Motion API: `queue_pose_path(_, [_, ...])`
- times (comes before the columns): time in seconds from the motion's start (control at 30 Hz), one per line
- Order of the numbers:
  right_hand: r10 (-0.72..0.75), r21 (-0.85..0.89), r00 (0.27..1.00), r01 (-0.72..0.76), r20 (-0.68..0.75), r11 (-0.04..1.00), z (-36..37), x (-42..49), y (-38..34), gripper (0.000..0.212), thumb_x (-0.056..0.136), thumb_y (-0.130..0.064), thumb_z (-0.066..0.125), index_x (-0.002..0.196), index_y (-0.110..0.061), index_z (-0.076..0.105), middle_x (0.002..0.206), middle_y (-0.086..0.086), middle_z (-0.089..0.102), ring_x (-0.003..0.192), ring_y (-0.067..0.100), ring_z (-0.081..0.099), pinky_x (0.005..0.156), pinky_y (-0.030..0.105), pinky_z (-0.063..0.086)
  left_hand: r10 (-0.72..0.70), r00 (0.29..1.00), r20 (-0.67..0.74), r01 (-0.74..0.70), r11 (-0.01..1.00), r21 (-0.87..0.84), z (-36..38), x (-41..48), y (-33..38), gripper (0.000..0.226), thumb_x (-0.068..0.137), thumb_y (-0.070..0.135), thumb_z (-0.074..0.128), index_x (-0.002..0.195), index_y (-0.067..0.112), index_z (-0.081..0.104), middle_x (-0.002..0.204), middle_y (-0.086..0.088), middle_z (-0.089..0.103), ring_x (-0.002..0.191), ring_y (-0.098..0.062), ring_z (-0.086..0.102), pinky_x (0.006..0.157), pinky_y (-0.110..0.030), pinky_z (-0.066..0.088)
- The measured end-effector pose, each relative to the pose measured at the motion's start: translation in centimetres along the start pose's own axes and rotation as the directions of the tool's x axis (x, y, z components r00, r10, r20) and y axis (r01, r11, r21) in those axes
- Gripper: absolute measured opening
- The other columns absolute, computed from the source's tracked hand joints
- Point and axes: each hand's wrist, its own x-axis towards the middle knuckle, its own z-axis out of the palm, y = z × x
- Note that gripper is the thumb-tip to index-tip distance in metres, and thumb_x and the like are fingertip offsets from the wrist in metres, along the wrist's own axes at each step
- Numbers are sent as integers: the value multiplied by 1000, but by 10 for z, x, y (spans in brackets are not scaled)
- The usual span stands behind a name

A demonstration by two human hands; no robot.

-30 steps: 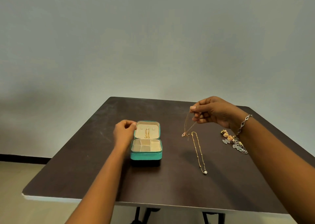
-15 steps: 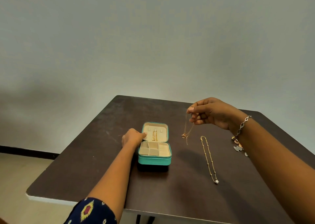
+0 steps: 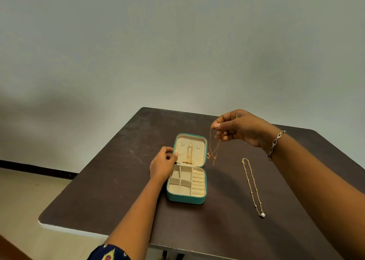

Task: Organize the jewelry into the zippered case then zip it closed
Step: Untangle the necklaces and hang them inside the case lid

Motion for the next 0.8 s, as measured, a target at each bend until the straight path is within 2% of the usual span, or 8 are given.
queue_pose_path(0.07, [-13,-16,1000,13,0,1000,5,5,-2,8,85,-7,59,80,-6,65,66,7,62,70,21,56,57,20,51,35,999,28,-35,999,0,-1,0,-1,30,92,32,51,120,21,54,92,9,62,91,-12,58,79,-31,43])
queue_pose_path(0.2, [-30,-47,1000,31,2,998,17,17,-6,8,86,-9,59,81,-7,65,70,8,63,63,14,56,57,18,51,93,994,64,-93,996,-12,-1,1,-3,30,93,31,48,121,22,55,108,2,65,100,-17,60,87,-39,48])
queue_pose_path(0.4, [-31,-70,1000,31,2,997,35,35,-1,7,86,-9,59,82,-7,64,70,7,62,62,11,56,58,18,49,118,991,61,-117,993,-19,-1,-1,-1,25,96,30,42,117,24,55,97,11,62,96,-14,60,89,-40,48])
queue_pose_path(0.6, [-36,-76,999,37,6,996,48,47,3,5,85,-9,60,82,-7,64,70,6,62,61,11,56,55,15,49,122,991,59,-122,992,-8,-1,-2,-1,24,97,32,39,114,26,55,103,9,65,97,-13,60,93,-43,45])
queue_pose_path(0.8, [-30,-64,999,31,22,997,55,54,10,7,86,-7,59,81,-7,64,70,7,63,61,11,56,56,16,49,131,990,53,-130,991,-27,-2,-4,0,22,97,30,40,112,26,56,91,15,61,92,-12,59,91,-42,45])
